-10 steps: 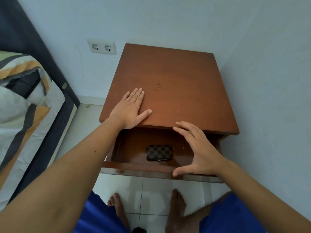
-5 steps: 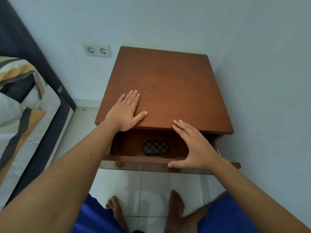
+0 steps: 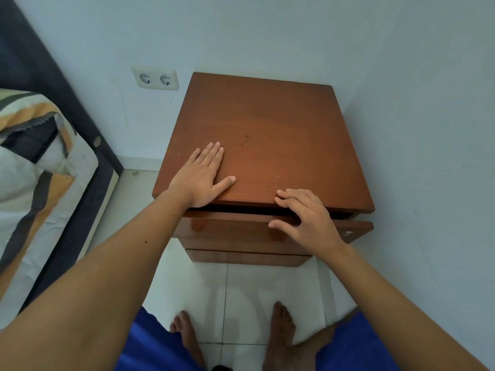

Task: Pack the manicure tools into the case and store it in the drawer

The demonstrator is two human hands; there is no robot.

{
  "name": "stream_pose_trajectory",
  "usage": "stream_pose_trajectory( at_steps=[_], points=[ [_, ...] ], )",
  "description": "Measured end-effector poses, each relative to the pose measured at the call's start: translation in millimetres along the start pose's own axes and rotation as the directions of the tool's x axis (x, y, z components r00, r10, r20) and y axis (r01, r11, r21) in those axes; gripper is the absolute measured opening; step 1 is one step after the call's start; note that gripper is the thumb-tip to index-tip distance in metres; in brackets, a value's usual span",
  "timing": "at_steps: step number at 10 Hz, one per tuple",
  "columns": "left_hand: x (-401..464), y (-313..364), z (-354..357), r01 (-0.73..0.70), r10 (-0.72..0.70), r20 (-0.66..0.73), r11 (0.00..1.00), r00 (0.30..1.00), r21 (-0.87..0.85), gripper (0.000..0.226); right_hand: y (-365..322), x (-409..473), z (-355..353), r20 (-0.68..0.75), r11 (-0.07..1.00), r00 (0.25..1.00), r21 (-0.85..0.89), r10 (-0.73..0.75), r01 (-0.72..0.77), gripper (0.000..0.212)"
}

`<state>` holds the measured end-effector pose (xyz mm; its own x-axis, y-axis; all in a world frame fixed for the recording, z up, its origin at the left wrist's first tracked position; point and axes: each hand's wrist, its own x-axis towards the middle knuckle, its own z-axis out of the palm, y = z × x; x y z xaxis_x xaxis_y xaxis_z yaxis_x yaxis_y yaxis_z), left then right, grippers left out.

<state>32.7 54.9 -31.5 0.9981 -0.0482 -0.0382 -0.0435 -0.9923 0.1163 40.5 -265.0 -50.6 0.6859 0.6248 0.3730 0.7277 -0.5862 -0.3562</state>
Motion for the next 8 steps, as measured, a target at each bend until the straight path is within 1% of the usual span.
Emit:
stream_pose_trajectory(
  at_steps=[2, 3, 4, 5, 6, 7, 8],
  points=[
    [0, -1, 3, 0.003, -0.003, -0.015, 1.000, 1.000, -0.002, 0.091, 1, 8, 16, -0.181, 0.996, 0.982, -0.080, -0.053, 0.039, 0.029],
    [0, -1, 3, 0.000, 0.000, -0.014, 1.000, 1.000, -0.013, 0.091, 3, 10, 21, -0.211, 0.992, 0.974, -0.109, -0.083, 0.061, 0.022],
    [-1, 0, 1, -0.001, 0.001, -0.015, 1.000, 1.000, -0.014, 0.090, 2, 8, 22, -0.208, 0.989, 0.973, -0.132, -0.097, 0.071, 0.021],
    [-1, 0, 2, -0.005, 0.005, -0.015, 1.000, 1.000, -0.009, 0.090, 2, 8, 21, -0.193, 0.991, 0.978, -0.122, -0.081, 0.058, 0.022],
    [-1, 0, 1, -0.002, 0.002, -0.010, 1.000, 1.000, -0.018, 0.090, 2, 12, 15, -0.145, 0.996, 0.988, -0.080, -0.057, 0.046, 0.024],
    [0, -1, 0, -0.003, 0.003, -0.013, 1.000, 1.000, -0.023, 0.090, 2, 17, 5, -0.096, 0.999, 0.994, 0.007, -0.047, 0.047, 0.033],
    [0, 0, 0, -0.002, 0.002, -0.023, 1.000, 1.000, -0.031, 0.090, 1, 30, -2, -0.059, 0.997, 0.997, 0.061, 0.055, -0.051, 0.041]
  ],
)
